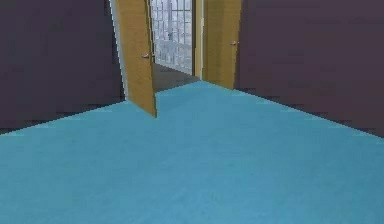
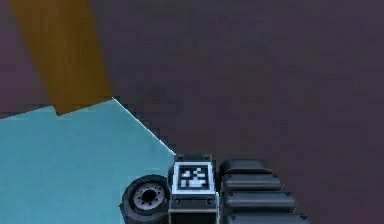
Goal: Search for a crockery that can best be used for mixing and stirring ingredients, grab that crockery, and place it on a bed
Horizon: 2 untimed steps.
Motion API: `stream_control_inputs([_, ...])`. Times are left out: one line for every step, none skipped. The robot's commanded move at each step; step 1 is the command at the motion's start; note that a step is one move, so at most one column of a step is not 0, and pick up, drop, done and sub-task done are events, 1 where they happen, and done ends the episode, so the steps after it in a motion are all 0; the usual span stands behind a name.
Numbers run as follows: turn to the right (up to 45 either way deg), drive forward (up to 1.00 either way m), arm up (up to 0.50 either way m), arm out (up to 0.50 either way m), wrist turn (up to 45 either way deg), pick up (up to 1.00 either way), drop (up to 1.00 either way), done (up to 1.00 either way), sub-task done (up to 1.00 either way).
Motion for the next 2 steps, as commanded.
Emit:
stream_control_inputs([0.0, 1.0, 0.0, 0.0, 0.0, 0.0, 0.0, 0.0, 0.0])
stream_control_inputs([-3.0, 0.0, 0.0, 0.0, 0.0, 0.0, 0.0, 0.0, 0.0])
